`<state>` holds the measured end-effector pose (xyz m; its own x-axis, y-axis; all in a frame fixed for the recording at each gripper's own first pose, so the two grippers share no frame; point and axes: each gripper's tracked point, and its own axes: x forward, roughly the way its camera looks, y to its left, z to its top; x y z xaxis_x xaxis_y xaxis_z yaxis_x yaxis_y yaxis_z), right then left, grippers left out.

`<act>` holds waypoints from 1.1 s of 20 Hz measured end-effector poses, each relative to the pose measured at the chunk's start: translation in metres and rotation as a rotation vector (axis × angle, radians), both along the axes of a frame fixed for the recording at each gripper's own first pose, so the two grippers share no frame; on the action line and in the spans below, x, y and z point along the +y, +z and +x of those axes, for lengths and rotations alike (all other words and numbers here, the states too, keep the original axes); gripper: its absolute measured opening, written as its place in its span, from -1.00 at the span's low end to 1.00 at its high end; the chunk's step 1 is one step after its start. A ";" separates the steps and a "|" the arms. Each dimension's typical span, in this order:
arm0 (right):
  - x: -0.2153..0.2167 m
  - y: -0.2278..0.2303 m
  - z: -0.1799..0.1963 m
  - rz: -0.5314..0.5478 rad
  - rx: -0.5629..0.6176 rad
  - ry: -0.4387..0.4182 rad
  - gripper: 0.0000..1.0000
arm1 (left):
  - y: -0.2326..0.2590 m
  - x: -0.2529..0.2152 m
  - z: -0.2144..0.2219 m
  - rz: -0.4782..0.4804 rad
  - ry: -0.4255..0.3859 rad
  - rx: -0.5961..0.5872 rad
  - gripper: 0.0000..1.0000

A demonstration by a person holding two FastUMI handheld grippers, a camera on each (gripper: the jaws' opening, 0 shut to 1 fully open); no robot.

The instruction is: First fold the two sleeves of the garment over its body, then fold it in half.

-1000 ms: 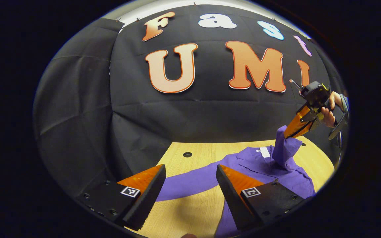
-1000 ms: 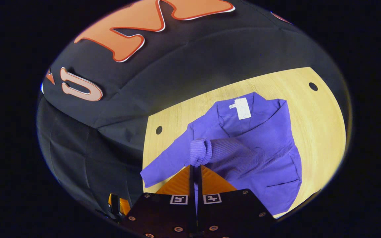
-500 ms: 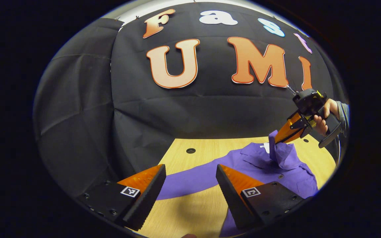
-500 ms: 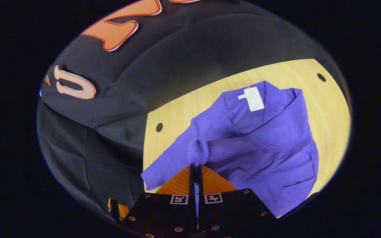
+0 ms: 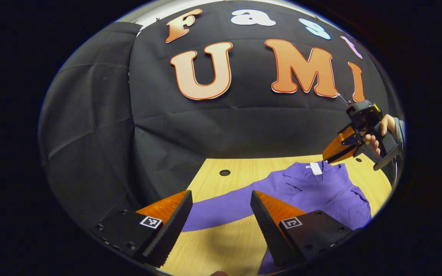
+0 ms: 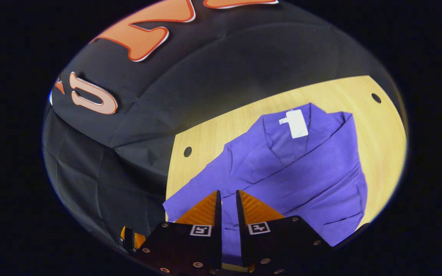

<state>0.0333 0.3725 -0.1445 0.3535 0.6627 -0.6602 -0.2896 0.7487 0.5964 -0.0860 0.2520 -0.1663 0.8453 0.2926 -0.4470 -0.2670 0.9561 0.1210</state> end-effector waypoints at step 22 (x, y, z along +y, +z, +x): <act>-0.289 0.072 0.010 -0.246 -0.539 -0.320 0.89 | -0.077 0.039 0.034 -0.107 0.145 0.386 0.93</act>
<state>0.0434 0.0833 -0.0729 0.8301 0.3230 -0.4546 -0.2403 0.9428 0.2311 -0.0522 0.2914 -0.2431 0.5633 0.3303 -0.7574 -0.3538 0.9248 0.1402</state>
